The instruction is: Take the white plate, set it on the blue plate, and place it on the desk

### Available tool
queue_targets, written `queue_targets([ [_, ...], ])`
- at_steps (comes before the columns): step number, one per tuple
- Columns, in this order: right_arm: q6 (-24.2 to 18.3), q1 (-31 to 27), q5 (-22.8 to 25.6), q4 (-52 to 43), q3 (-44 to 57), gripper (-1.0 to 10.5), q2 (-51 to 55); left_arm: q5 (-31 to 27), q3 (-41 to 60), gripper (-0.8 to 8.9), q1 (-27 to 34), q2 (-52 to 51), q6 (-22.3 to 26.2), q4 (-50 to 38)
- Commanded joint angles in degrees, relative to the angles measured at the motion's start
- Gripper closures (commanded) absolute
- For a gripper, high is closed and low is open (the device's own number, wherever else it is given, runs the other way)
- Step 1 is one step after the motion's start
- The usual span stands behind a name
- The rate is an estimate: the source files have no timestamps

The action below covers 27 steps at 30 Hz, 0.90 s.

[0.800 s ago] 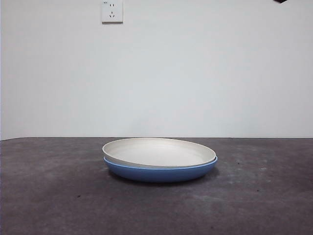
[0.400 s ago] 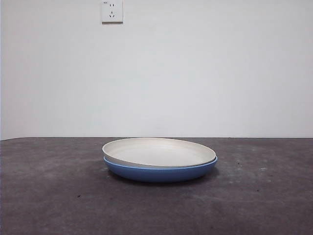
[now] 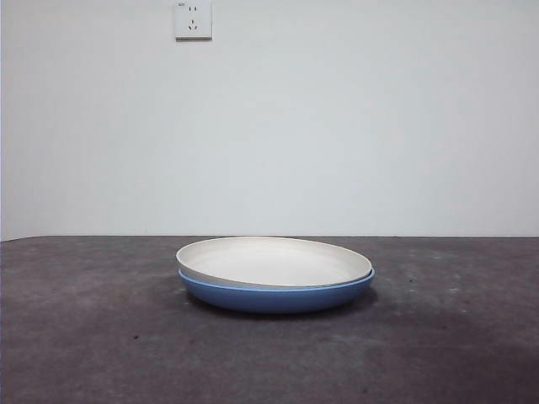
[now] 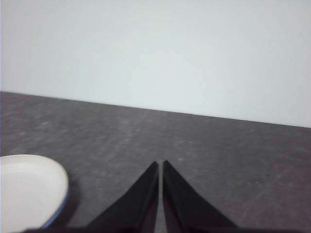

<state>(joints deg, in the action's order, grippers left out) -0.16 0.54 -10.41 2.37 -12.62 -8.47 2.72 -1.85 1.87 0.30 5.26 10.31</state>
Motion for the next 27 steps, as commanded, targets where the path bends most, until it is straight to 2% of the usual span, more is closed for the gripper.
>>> queue_targets([
  [1, 0.5, -0.1, 1.7, -1.6, 3.2, 9.4, 2.3, -0.2, 1.2, 8.04, 0.2, -0.1, 0.0, 0.4],
  [6, 2.1, -0.1, 4.6, -1.5, 7.6, 9.4, 5.3, -0.2, 1.2, 8.04, 0.2, -0.1, 0.0, 0.4],
  [15, 4.1, -0.1, 4.5, -0.4, 11.8, 9.4, 8.3, -0.2, 1.2, 8.04, 0.2, -0.1, 0.0, 0.4],
  [27, 4.3, -0.1, 4.5, 7.6, 12.0, 9.4, 8.3, -0.2, 1.2, 8.04, 0.2, -0.1, 0.0, 0.4],
])
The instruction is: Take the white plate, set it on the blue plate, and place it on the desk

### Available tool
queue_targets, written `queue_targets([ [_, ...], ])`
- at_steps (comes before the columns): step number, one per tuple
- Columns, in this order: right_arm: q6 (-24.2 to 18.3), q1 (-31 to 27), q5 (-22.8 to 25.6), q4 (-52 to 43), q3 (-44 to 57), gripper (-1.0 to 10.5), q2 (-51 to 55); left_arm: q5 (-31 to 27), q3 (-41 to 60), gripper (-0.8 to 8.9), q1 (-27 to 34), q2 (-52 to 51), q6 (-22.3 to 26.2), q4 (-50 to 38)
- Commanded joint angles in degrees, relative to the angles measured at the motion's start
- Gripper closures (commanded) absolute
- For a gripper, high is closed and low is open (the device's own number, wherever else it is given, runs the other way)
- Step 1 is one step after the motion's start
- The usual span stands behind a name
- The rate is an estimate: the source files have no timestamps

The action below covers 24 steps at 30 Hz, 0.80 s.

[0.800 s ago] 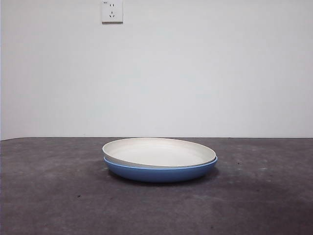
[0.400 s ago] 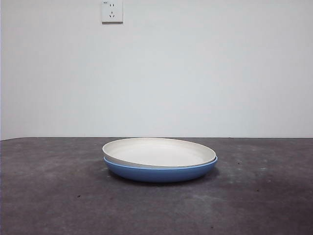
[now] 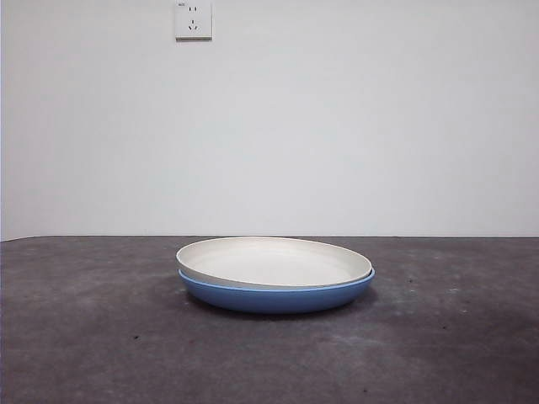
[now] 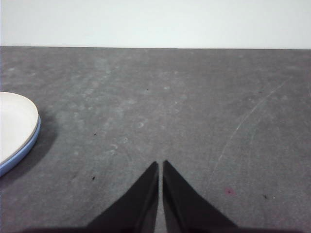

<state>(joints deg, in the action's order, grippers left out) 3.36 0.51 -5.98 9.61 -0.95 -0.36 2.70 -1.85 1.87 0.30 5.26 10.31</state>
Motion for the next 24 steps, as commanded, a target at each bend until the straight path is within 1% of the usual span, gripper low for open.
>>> queue_targets([
  [1, 0.8, -0.1, 0.1, 0.3, 0.3, 9.4, 0.2, -0.1, 1.2, 8.04, 0.2, -0.1, 0.0, 0.4],
  [24, 0.7, -0.1, 0.0, -0.6, 0.3, 9.4, 0.2, -0.1, 1.2, 8.04, 0.2, -0.1, 0.0, 0.4],
])
